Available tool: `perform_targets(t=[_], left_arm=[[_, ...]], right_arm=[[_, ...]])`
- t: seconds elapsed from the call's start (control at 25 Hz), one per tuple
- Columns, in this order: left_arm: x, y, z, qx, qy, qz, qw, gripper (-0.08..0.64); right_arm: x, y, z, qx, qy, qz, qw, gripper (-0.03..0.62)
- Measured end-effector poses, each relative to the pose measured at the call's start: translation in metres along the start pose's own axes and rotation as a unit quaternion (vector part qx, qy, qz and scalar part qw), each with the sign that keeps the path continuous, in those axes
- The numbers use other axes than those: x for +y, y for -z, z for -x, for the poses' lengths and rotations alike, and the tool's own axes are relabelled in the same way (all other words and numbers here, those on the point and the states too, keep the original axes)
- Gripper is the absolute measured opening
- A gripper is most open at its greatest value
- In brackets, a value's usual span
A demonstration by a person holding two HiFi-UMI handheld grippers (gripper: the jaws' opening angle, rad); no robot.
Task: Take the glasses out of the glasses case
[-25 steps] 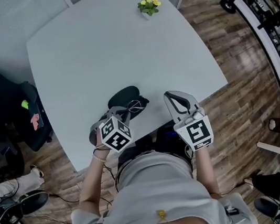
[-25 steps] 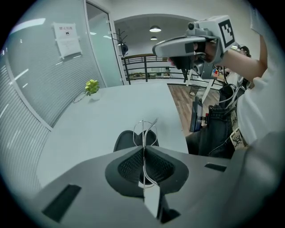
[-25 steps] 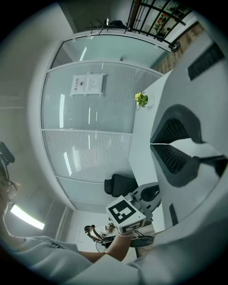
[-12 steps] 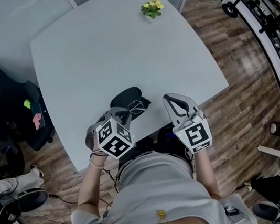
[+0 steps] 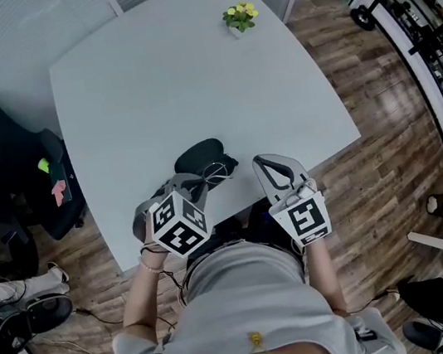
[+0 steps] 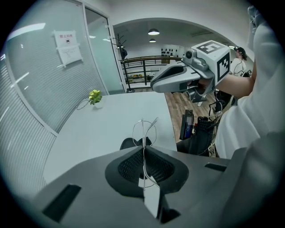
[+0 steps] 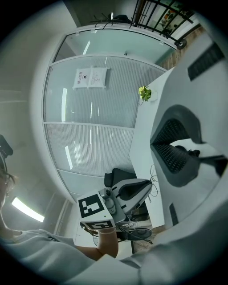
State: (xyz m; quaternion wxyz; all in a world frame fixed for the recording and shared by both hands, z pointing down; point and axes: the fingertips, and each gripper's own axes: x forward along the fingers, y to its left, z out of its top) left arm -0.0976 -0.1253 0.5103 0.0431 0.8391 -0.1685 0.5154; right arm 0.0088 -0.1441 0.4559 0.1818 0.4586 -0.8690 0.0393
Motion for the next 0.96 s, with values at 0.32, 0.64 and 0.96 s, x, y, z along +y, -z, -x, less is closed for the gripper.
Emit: perform_targets(t=[0.32, 0.64, 0.96], left_arm=[[-0.0015, 0.0038, -0.0004, -0.002, 0.007, 0.005, 1.0000, 0.037], [-0.0005, 0.0068, -0.0026, 0.003, 0.009, 0.006, 0.9999, 0.037], [0.0034, 0.0055, -0.0050, 0.005, 0.012, 0.008, 0.9999, 0.038]], right_arm=[[0.0054, 0.0002, -0.0007, 0.003, -0.005, 0.007, 1.000, 0.017], [0.0074, 0.0000, -0.0026, 0.011, -0.011, 0.018, 1.000, 0.017], [0.0054, 0.0001, -0.0046, 0.019, -0.014, 0.024, 0.999, 0.017]])
